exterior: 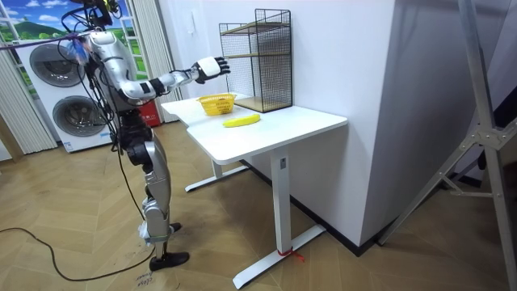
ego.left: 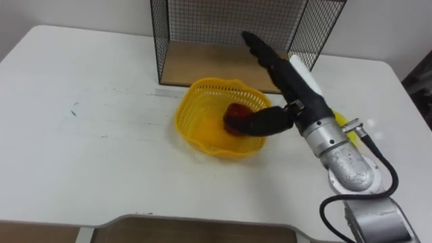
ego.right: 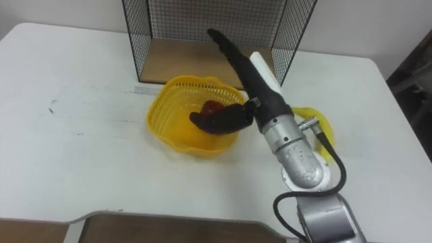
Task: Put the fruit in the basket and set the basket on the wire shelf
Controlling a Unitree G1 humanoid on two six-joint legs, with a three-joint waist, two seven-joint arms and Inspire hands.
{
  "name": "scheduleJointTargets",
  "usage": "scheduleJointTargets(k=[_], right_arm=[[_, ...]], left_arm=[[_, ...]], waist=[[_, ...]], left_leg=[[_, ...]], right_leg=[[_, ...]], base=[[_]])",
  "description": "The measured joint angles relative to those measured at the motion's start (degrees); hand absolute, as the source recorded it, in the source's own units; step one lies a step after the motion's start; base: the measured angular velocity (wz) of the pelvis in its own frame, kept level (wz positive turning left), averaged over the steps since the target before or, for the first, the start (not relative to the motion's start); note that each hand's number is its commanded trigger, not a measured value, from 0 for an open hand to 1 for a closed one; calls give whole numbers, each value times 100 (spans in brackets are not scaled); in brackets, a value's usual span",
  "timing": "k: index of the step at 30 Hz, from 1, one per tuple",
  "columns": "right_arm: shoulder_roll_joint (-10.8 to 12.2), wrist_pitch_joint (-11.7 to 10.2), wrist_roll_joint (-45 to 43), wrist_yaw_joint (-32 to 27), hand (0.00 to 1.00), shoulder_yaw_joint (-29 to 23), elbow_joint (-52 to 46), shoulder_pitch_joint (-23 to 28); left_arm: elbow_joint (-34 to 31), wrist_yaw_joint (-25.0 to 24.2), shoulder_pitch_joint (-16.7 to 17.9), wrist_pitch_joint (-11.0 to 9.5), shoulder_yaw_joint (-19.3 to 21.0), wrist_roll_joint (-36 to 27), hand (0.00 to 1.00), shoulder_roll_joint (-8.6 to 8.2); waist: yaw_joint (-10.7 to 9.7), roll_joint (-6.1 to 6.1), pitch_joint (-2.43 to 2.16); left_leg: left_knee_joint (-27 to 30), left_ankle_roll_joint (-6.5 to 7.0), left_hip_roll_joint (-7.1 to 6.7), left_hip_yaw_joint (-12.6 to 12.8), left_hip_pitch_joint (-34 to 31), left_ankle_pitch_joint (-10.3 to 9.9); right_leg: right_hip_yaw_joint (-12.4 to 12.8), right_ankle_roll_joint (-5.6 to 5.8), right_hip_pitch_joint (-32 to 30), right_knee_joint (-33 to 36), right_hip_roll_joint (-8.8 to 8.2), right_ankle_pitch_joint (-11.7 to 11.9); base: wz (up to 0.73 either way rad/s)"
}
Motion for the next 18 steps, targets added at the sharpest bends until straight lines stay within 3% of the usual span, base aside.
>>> scheduleJointTargets(k=[5,11,18], right_arm=[[0,-73,7,-552,0,-449,0,-31],[-43,-73,94,-1274,0,-870,3,-31],[-42,-51,349,-1967,0,-1464,573,-31]], left_arm=[[4,10,30,-21,17,-10,0,-4],[35,9,69,-19,241,-25,0,-65],[34,83,163,185,412,-5,0,-188]], waist=[[-49,36,23],[-197,32,12],[-320,-58,-47]], left_leg=[[-16,0,0,4,-2,0],[-24,0,-2,-2,-6,0],[-25,1,-2,0,5,1]], right_leg=[[7,0,-3,0,1,0],[-15,1,-20,-4,0,0],[-12,2,-13,-7,-1,-1]], base=[[0],[0],[0]])
